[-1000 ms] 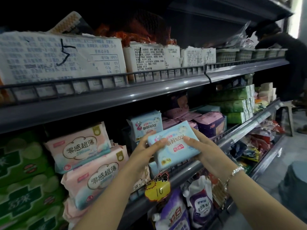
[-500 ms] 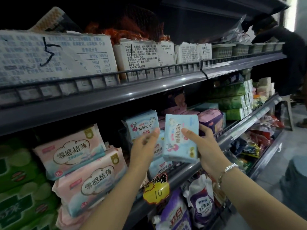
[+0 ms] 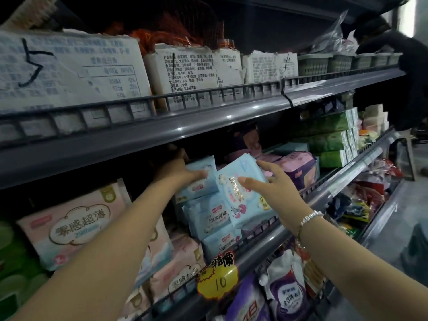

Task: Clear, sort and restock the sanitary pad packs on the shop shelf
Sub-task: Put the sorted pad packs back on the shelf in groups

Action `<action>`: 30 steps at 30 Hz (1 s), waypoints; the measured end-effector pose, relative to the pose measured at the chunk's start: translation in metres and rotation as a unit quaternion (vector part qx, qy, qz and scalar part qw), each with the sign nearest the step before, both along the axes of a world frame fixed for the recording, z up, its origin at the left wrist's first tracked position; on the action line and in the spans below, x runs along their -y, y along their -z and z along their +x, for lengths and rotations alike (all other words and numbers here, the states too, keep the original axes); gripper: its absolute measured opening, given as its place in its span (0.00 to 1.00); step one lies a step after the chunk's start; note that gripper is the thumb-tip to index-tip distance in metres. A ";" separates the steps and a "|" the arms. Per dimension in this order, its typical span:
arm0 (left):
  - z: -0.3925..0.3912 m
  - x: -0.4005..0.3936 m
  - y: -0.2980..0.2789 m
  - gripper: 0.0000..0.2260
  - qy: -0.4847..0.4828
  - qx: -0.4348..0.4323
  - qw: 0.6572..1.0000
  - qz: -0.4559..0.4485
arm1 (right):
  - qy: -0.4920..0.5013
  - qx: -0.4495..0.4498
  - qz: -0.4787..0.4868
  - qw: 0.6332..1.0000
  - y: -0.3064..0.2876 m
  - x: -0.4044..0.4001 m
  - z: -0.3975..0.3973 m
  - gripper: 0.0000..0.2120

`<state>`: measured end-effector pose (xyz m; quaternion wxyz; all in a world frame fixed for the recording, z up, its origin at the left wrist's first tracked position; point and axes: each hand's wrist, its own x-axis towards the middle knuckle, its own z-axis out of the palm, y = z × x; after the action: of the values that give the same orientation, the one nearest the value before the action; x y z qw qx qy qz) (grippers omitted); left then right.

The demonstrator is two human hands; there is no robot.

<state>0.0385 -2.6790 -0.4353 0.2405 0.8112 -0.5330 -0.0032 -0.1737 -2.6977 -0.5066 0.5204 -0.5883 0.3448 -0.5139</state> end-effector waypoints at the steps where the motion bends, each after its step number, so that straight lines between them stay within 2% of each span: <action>1: 0.001 0.003 -0.001 0.38 0.017 0.003 1.000 0.015 | 0.002 0.004 0.003 1.000 0.002 0.001 0.002 0.26; 3: 0.003 0.009 -0.004 0.49 0.041 -0.002 0.998 0.053 | 0.017 0.013 0.008 1.000 0.007 0.003 0.003 0.26; 5: 0.005 0.014 -0.007 0.52 0.063 -0.009 0.994 0.087 | 0.032 0.020 0.011 0.999 0.012 0.004 0.002 0.28; 8: 0.004 0.017 -0.007 0.44 0.098 -0.021 0.993 0.068 | 0.045 0.037 0.020 0.998 0.018 0.004 -0.001 0.29; 11: 0.000 0.015 -0.010 0.39 0.057 -0.149 0.987 -0.012 | 0.045 0.049 0.025 0.997 0.022 0.006 -0.004 0.28; 14: -0.003 0.012 -0.008 0.29 0.041 -0.308 0.949 -0.059 | 0.039 0.061 0.026 0.997 0.021 0.006 -0.004 0.27; 17: -0.003 0.012 0.007 0.24 0.024 -0.376 0.917 -0.131 | 0.032 0.063 0.025 0.997 0.018 0.006 -0.001 0.27; 20: -0.010 0.007 0.024 0.16 -0.006 -0.469 0.854 -0.227 | 0.033 0.057 0.022 0.998 0.020 0.005 0.002 0.28; 21: -0.011 0.006 0.029 0.15 -0.013 -0.476 0.843 -0.248 | 0.036 0.052 0.021 0.998 0.020 0.004 0.003 0.28; 23: -0.011 0.002 0.034 0.16 -0.024 -0.454 0.850 -0.266 | 0.039 0.044 0.015 0.998 0.020 0.002 0.005 0.28; 25: -0.009 -0.002 0.029 0.21 -0.048 -0.399 0.883 -0.244 | 0.043 0.037 0.008 0.998 0.021 0.003 0.005 0.28; 28: -0.003 -0.016 0.005 0.30 -0.078 -0.240 0.959 -0.132 | 0.037 0.020 -0.008 0.999 0.018 0.001 0.007 0.29; 30: -0.001 -0.026 -0.012 0.29 -0.071 -0.148 0.986 -0.026 | 0.034 0.003 -0.017 0.999 0.016 0.004 0.010 0.31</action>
<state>0.0379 -2.6526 -0.4231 0.3375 0.8311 -0.4323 -0.0925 -0.1638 -2.7012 -0.5228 0.4937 -0.5836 0.3537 -0.5390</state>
